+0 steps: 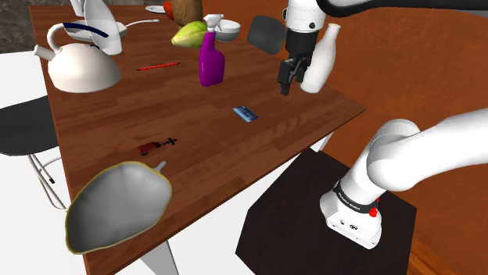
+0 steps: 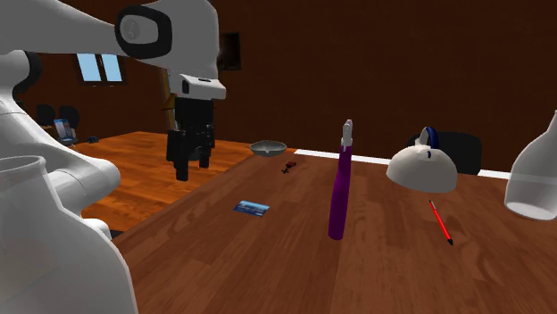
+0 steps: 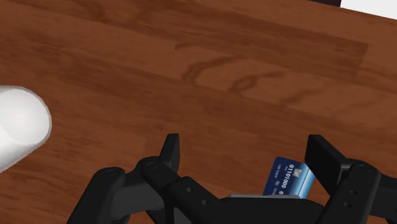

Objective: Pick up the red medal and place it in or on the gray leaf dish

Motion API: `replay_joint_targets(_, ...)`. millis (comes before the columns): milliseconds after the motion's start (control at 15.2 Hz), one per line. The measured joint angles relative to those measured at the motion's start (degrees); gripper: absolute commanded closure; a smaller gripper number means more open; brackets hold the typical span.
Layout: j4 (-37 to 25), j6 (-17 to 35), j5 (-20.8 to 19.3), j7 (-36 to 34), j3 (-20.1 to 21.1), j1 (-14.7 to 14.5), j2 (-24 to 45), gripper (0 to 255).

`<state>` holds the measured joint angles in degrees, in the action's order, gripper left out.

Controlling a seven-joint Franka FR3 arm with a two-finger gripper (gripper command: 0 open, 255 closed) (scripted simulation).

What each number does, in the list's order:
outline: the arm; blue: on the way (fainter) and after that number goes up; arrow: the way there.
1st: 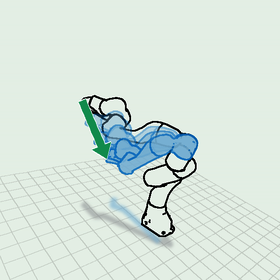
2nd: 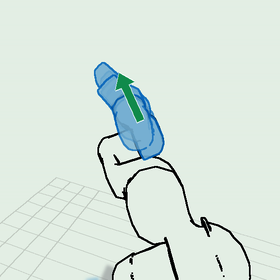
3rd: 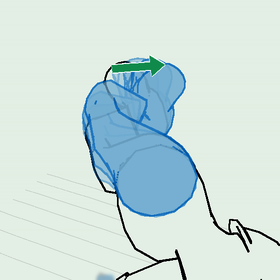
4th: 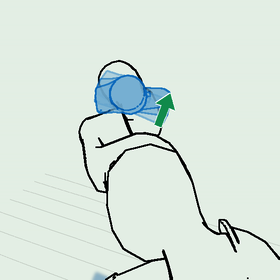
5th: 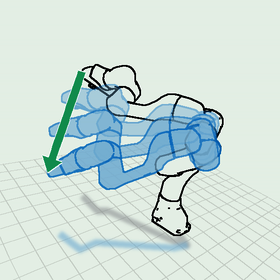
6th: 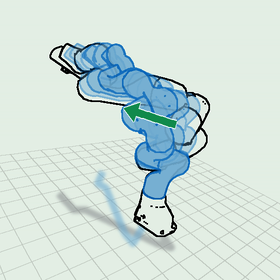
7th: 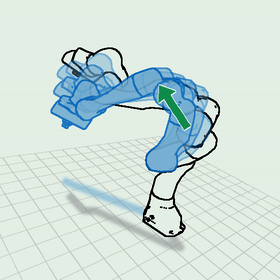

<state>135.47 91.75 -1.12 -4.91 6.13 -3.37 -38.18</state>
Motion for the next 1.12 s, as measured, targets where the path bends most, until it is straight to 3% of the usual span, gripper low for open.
replay_joint_targets(594,-6.9,7.7,3.5,-7.2,7.9,-3.3,13.4,0)
replay_joint_targets(1122,-17.2,11.6,2.6,-14.1,14.4,-5.7,26.9,0)
